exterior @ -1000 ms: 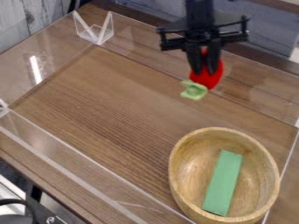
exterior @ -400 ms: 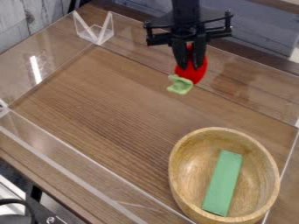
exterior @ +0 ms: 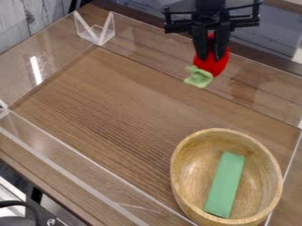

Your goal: Move the red object to the left side of the table

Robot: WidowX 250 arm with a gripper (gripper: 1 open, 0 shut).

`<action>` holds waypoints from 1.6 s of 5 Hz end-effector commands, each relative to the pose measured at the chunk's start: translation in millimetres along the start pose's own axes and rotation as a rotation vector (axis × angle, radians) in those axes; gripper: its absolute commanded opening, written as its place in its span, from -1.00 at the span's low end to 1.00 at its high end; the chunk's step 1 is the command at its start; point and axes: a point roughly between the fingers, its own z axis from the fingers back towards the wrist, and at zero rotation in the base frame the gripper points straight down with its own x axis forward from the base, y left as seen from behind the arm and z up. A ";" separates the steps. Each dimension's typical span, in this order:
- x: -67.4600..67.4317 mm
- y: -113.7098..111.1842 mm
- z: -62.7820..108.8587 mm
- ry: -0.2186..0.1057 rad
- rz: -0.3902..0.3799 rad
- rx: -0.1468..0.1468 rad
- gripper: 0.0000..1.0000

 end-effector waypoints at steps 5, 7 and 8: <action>38.9 71.1 7.0 -0.071 -0.112 0.006 -1.00; 56.4 83.0 11.0 -0.064 -0.279 0.003 -1.00; 62.6 78.7 17.3 -0.061 -0.338 0.003 -1.00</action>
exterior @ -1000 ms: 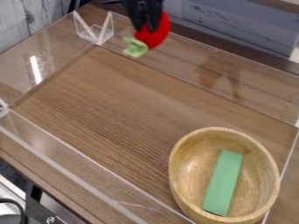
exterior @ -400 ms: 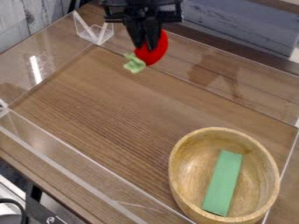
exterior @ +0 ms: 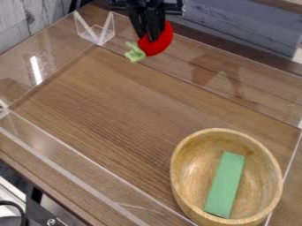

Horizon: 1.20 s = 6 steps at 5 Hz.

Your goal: Move the red object to the left side of the table

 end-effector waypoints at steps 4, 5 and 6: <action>2.1 -46.3 -9.4 -0.039 -0.080 0.033 -1.00; -3.8 -28.8 -1.5 -0.055 -0.052 0.041 -1.00; -5.4 -2.4 -0.6 -0.064 -0.094 0.039 -1.00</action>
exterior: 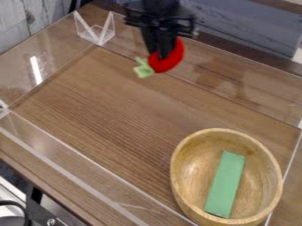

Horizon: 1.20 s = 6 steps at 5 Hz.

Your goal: Move the red object to the left side of the table

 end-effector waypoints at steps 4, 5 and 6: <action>19.5 7.5 -17.8 -0.073 -0.045 0.034 -1.00; 20.5 4.7 -25.7 -0.076 -0.097 0.026 -1.00; 37.7 15.7 -34.2 -0.088 -0.074 0.037 -1.00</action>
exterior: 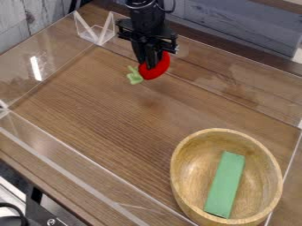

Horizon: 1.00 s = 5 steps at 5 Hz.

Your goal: Move the red object to the left side of the table

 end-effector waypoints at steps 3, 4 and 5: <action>-24.1 58.0 47.9 -0.075 0.045 0.031 -1.00; -34.0 84.5 40.4 -0.070 0.033 0.036 -1.00; -35.8 96.2 25.1 -0.060 0.007 0.036 -1.00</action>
